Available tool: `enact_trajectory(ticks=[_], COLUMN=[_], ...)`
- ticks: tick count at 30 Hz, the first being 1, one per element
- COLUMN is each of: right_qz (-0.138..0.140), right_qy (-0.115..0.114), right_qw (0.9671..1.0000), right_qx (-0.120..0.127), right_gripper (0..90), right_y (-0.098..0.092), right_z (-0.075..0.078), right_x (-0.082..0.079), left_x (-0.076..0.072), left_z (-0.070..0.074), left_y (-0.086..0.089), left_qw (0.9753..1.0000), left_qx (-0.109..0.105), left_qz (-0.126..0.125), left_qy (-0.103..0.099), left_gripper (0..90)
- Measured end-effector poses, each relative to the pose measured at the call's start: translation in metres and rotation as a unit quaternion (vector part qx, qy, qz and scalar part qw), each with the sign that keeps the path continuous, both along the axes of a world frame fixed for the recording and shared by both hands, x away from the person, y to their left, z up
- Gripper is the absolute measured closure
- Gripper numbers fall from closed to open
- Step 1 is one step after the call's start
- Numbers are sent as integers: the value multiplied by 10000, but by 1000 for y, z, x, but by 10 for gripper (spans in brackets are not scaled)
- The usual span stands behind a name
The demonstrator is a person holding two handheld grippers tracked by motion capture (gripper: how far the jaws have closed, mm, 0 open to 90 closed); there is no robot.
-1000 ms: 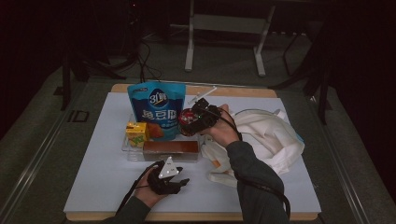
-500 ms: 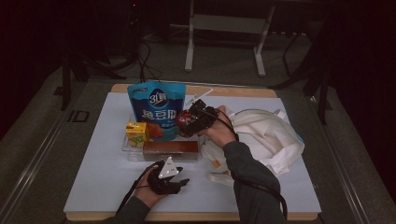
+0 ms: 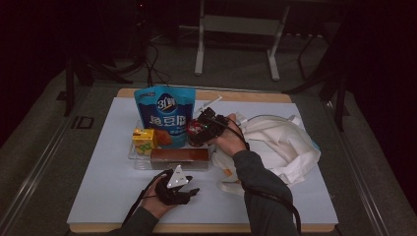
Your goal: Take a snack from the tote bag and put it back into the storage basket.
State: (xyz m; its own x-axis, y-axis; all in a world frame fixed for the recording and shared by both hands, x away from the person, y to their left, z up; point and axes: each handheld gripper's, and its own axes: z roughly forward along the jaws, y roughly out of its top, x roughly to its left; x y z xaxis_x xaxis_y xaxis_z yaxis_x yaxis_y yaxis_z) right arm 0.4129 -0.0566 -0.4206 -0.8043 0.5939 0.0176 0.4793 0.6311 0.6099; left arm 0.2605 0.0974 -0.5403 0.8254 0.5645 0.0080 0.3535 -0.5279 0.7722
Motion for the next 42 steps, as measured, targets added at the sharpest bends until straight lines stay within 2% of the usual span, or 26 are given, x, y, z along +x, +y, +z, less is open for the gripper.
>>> enact_trajectory(ticks=[6,19,42], right_qz=[-37,-117,-43], right_qy=[-15,39,111], right_qw=[9999,9998,9994], right_qx=[-101,-157,-329], right_gripper=[255,255,255], right_y=[1,0,4], right_z=[-4,-14,-25], right_x=[2,4,-1], left_x=[0,0,0], left_z=[0,0,0], left_y=[0,0,0], left_qw=[10000,10000,10000], left_qx=[-4,0,3], left_qz=[-2,-9,-5], left_qy=[8,20,22], left_gripper=[491,491,491])
